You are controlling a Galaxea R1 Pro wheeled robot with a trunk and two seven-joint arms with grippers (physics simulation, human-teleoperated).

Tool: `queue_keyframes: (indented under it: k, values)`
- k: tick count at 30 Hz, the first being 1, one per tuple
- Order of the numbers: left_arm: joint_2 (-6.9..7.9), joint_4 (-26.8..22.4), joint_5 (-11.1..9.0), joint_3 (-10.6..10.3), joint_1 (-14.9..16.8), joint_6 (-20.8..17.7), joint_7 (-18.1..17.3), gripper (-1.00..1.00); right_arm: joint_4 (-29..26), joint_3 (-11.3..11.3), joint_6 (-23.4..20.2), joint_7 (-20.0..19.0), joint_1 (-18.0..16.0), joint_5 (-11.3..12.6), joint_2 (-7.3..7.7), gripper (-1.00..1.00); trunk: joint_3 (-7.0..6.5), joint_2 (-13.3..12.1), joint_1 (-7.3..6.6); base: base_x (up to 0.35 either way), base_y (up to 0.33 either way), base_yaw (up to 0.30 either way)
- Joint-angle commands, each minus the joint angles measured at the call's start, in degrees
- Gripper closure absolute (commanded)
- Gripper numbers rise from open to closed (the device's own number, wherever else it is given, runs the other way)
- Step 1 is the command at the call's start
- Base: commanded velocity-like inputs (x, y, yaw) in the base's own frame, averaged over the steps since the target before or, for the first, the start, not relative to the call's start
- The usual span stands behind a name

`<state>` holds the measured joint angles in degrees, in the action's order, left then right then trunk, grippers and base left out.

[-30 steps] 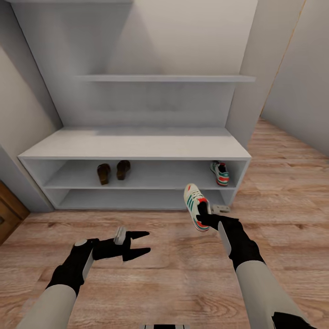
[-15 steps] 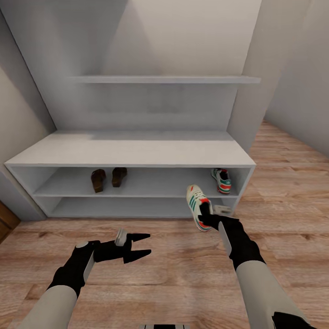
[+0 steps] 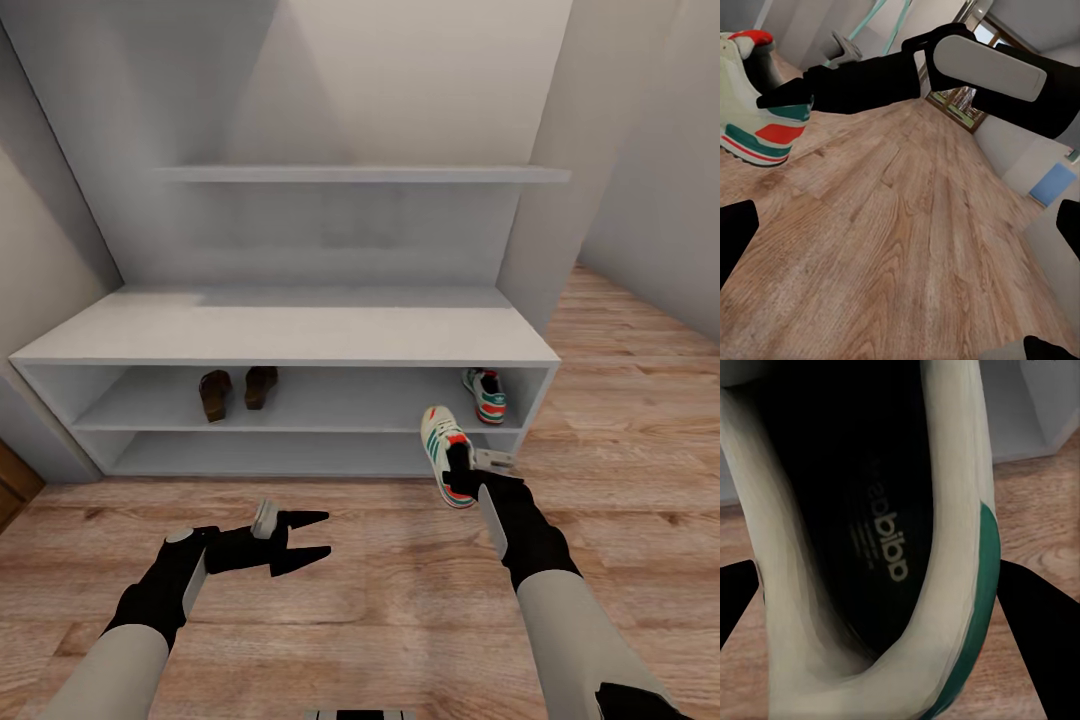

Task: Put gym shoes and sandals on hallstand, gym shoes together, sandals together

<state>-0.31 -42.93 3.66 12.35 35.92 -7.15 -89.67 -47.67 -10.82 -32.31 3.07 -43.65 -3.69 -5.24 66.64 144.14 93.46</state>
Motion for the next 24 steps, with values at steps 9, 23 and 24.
queue_keyframes:
  k: [9,23,24]
  values:
    - [-0.04,0.0,0.4,0.2,0.0,-0.6,-0.3,-1.0,-0.1,-0.2,-0.3,0.0,0.0,-0.4,0.11,1.0,0.05,0.0,-0.01,0.111,-0.015,0.0]
    - [-1.14,0.2,0.4,0.2,0.0,-0.6,-0.3,-1.0,-0.1,-0.3,-0.3,0.1,0.0,-0.4,0.18,1.0,0.05,0.0,-0.01,0.184,-0.003,0.0]
    - [-1.54,0.5,0.4,0.2,0.0,-0.6,-0.3,-1.0,-0.1,-0.3,-0.3,0.1,0.0,-0.4,0.18,1.0,0.05,0.0,-0.01,0.246,0.0,0.0]
